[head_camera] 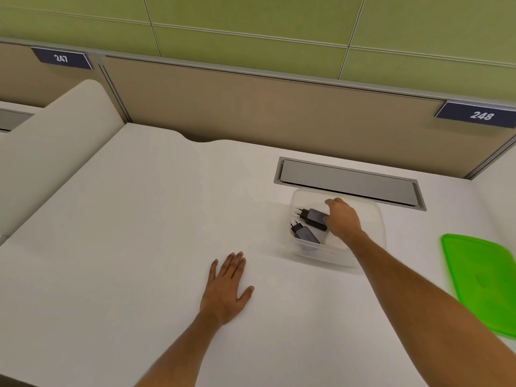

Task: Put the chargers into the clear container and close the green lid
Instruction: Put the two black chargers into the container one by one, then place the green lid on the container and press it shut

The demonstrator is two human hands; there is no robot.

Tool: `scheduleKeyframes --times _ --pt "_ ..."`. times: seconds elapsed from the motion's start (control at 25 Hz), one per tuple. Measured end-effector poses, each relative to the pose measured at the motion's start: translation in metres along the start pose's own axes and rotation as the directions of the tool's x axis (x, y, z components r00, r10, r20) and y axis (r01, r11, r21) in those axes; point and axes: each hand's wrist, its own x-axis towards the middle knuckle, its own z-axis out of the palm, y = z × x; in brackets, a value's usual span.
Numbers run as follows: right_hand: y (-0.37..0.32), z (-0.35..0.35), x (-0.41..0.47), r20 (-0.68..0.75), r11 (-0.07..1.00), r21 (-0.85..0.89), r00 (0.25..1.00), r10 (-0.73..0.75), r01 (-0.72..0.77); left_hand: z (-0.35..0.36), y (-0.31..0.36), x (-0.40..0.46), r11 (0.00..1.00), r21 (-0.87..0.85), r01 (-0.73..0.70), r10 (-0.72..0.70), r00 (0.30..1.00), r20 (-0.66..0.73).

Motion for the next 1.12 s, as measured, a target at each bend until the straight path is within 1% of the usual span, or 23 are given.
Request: scheduleKeyframes --times 0.12,0.28,0.48,0.64,0.76,0.88,1.0,1.12 --pt "0.014 -0.021 -0.008 -0.101 0.999 0.05 0.995 0.018 -0.013 -0.001 0.001 -0.001 1.0 0.0 0.005 -0.005 1.0 0.011" --pt "0.046 -0.041 -0.034 -0.208 0.995 0.07 0.975 0.079 -0.066 -0.005 0.002 -0.002 1.0 0.005 0.005 -0.005 0.999 0.032" --pt "0.1 -0.05 -0.08 -0.293 0.974 0.134 0.931 0.217 -0.185 -0.003 0.001 -0.003 1.0 0.0 -0.004 0.004 1.0 0.03" --pt "0.151 -0.041 -0.127 -0.269 0.924 0.14 0.885 0.381 -0.355 0.002 -0.002 0.0 1.0 0.005 -0.013 0.013 1.0 0.02" --pt "0.183 -0.03 -0.163 -0.219 0.856 0.134 0.828 0.517 -0.499 0.003 -0.002 0.001 1.0 0.006 -0.019 0.019 0.999 0.031" --pt "0.205 -0.021 -0.191 -0.184 0.788 0.079 0.768 0.614 -0.611 0.001 -0.001 0.002 0.999 -0.03 -0.021 0.022 0.999 0.027" --pt "0.215 -0.013 -0.208 -0.166 0.747 0.051 0.732 0.661 -0.663 -0.003 0.001 0.004 1.0 -0.013 -0.014 0.014 0.998 0.055" --pt "0.22 -0.008 -0.215 -0.147 0.737 0.044 0.726 0.672 -0.674 -0.008 0.004 0.007 1.0 0.024 0.003 -0.005 0.996 0.091"
